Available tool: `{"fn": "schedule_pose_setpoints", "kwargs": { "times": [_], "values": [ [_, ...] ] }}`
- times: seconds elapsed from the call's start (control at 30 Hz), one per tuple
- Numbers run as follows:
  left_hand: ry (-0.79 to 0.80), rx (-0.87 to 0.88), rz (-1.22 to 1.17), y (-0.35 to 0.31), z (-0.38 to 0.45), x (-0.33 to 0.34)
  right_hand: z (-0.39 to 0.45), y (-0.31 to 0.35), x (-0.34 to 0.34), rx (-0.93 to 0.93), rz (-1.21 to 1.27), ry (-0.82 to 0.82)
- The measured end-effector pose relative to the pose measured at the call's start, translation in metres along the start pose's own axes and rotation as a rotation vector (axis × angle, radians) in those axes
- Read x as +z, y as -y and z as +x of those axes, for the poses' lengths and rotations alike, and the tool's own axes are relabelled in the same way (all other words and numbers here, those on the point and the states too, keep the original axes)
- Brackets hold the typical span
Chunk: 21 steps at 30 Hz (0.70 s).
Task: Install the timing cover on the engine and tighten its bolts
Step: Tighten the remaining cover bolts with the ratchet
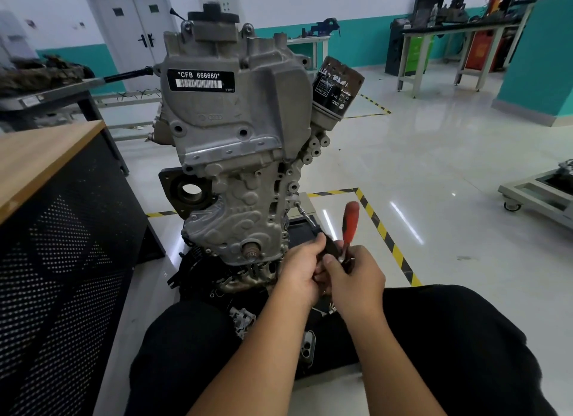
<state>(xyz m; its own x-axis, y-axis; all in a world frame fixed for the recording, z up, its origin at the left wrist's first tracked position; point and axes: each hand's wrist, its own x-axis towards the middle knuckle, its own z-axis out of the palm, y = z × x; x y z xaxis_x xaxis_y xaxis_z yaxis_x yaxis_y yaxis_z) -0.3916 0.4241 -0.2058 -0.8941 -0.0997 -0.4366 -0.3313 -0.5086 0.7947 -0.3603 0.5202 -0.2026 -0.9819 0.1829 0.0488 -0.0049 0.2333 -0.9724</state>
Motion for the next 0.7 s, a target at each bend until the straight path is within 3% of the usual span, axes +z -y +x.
{"fn": "schedule_pose_setpoints", "kwargs": {
  "times": [0.03,0.13,0.17,0.2,0.27,0.33,0.47,0.57,0.63,0.7],
  "values": [
    [-0.001,-0.012,0.020,0.000,0.000,0.000,0.000,0.000,0.001,0.026,0.039,0.006],
    [0.034,-0.056,0.019,-0.004,0.000,-0.005,0.001,0.011,-0.001,0.376,0.616,0.105],
    [0.058,-0.055,-0.002,-0.004,0.001,-0.005,0.002,0.010,-0.003,0.422,0.669,0.113],
    [0.085,-0.048,-0.030,-0.005,0.000,-0.004,0.003,0.010,-0.003,0.384,0.582,0.108],
    [0.102,-0.022,-0.058,-0.004,0.000,-0.003,0.004,0.003,-0.004,0.128,0.114,0.034],
    [0.068,0.012,-0.004,-0.002,-0.001,-0.001,0.002,-0.002,0.000,0.000,-0.073,-0.020],
    [0.024,0.004,0.021,-0.002,0.001,-0.003,-0.002,0.005,0.004,0.297,0.454,0.049],
    [0.047,-0.024,-0.046,-0.001,0.003,-0.005,-0.001,0.011,0.000,0.531,0.692,0.096],
    [0.094,-0.039,-0.114,-0.002,0.003,-0.007,0.000,0.009,0.000,0.525,0.658,0.135],
    [0.106,-0.043,-0.138,-0.005,0.004,-0.005,-0.001,0.006,0.000,0.338,0.386,0.100]
  ]
}}
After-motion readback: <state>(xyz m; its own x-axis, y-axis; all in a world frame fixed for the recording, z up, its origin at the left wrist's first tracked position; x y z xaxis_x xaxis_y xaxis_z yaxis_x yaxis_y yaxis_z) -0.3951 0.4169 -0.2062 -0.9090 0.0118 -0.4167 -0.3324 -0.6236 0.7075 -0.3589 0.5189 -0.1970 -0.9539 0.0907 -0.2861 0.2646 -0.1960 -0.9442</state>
